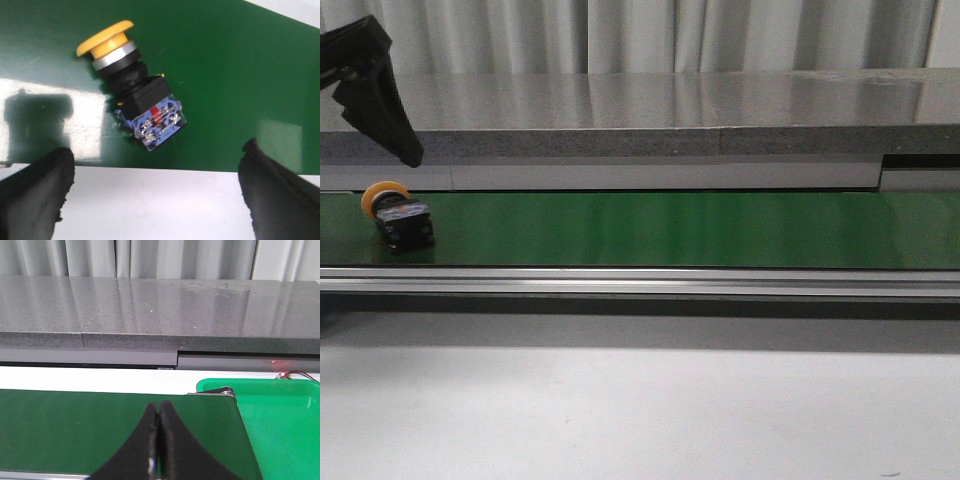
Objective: Move button from right to left
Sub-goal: 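Lower the left gripper and grasp the button's black body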
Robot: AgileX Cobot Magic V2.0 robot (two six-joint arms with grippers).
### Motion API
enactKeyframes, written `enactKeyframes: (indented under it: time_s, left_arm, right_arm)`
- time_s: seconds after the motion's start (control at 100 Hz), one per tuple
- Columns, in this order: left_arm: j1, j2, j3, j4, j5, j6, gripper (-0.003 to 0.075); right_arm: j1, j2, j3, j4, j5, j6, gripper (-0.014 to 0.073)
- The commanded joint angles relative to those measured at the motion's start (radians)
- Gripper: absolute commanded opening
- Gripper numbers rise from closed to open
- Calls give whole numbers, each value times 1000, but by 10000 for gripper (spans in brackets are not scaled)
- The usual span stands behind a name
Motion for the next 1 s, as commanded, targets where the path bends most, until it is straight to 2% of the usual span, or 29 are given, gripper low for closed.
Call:
enactKeyframes:
  time_s: [0.0, 0.14, 0.38, 0.57, 0.71, 0.9, 0.99]
  left_arm:
    - [-3, -1, -48, -32, -39, -14, 650]
    - [-3, 46, -80, -3, -39, -24, 650]
    - [-3, 105, -105, 117, -46, -128, 648]
    - [2, 124, -116, 161, -55, -157, 606]
    - [17, 134, -126, 159, -57, -157, 512]
    - [26, 134, -138, 159, -38, -157, 265]
    - [26, 134, -146, 159, -38, -157, 201]
  right_arm:
    - [1, 4, -28, -8, -78, -6, -67]
    - [1, 4, -28, -8, -78, -6, -67]
    - [1, 4, -28, -8, -78, -6, -67]
    - [1, 4, -28, -7, -78, -5, -67]
    - [1, 4, -28, 1, -78, -5, -67]
    - [1, 4, -28, 3, -78, -5, -67]
    - [1, 4, -28, 3, -78, -5, -67]
